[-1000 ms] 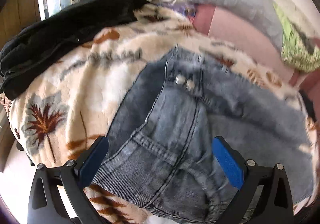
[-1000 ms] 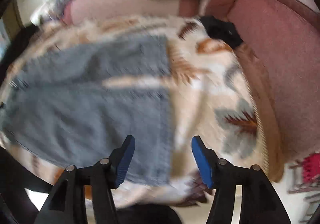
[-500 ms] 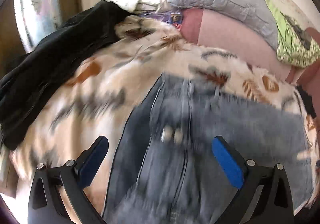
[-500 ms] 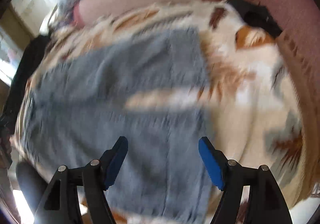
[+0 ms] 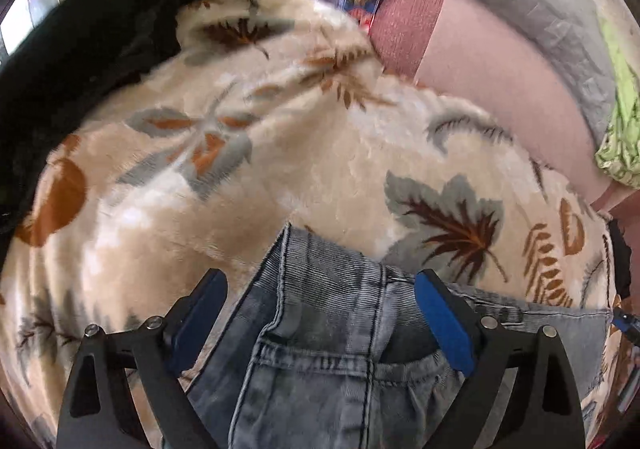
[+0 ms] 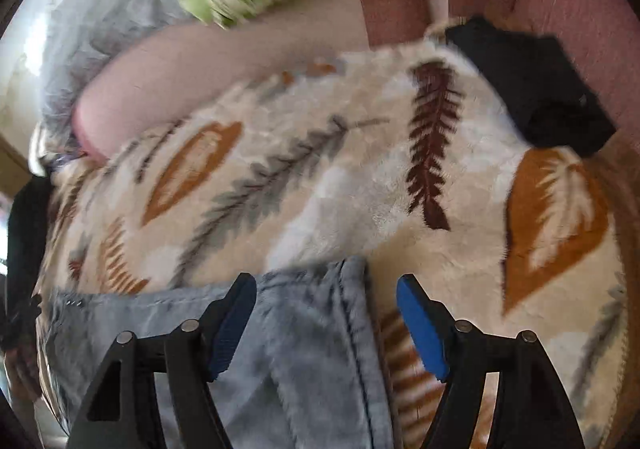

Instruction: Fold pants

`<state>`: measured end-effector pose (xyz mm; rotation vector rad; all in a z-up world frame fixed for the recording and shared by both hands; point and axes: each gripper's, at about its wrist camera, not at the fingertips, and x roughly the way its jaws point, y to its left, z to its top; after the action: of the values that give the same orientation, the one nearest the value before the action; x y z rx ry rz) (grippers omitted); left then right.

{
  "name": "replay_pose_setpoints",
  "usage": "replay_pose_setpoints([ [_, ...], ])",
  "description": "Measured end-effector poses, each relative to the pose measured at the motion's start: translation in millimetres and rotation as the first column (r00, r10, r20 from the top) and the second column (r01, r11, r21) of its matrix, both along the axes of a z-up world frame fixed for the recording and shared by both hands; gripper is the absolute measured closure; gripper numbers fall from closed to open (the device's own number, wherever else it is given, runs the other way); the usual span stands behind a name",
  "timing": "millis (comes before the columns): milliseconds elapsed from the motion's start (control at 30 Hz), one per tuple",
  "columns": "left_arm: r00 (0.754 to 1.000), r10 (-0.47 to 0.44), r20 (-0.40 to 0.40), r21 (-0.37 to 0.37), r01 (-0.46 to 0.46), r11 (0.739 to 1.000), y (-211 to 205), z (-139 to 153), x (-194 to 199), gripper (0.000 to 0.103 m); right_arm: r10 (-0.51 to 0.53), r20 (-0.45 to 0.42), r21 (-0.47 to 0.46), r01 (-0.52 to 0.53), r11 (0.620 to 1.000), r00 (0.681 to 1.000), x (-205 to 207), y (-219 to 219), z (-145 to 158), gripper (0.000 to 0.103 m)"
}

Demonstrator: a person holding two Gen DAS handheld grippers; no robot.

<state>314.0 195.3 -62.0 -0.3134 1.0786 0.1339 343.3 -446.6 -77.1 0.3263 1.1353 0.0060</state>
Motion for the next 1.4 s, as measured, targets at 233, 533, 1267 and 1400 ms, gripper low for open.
replay_pose_setpoints([
  [233, 0.999, 0.029, -0.04, -0.031, -0.03, 0.999, 14.5, -10.5, 13.0, 0.055, 0.029, -0.026, 0.005, -0.029, 1.0, 0.999, 9.0, 4.8, -10.7, 0.06],
  [533, 0.996, 0.029, -0.084, 0.04, -0.026, 0.999, 9.5, -22.8, 30.4, 0.088, -0.002, -0.028, 0.01, 0.002, 1.0, 1.0, 13.8, 4.1, -16.1, 0.074],
  [1267, 0.928, 0.007, 0.372, -0.058, 0.015, 0.998, 13.8, 137.8, -187.4, 0.093, 0.025, 0.398, 0.027, -0.039, 0.999, 0.917, -186.2, -2.1, 135.1, 0.085],
  [1400, 0.951, -0.078, 0.299, -0.064, 0.102, 0.993, 26.2, 99.5, -257.9, 0.093, 0.073, 0.333, 0.014, -0.082, 0.997, 0.94, -278.2, -1.0, 91.2, 0.083],
])
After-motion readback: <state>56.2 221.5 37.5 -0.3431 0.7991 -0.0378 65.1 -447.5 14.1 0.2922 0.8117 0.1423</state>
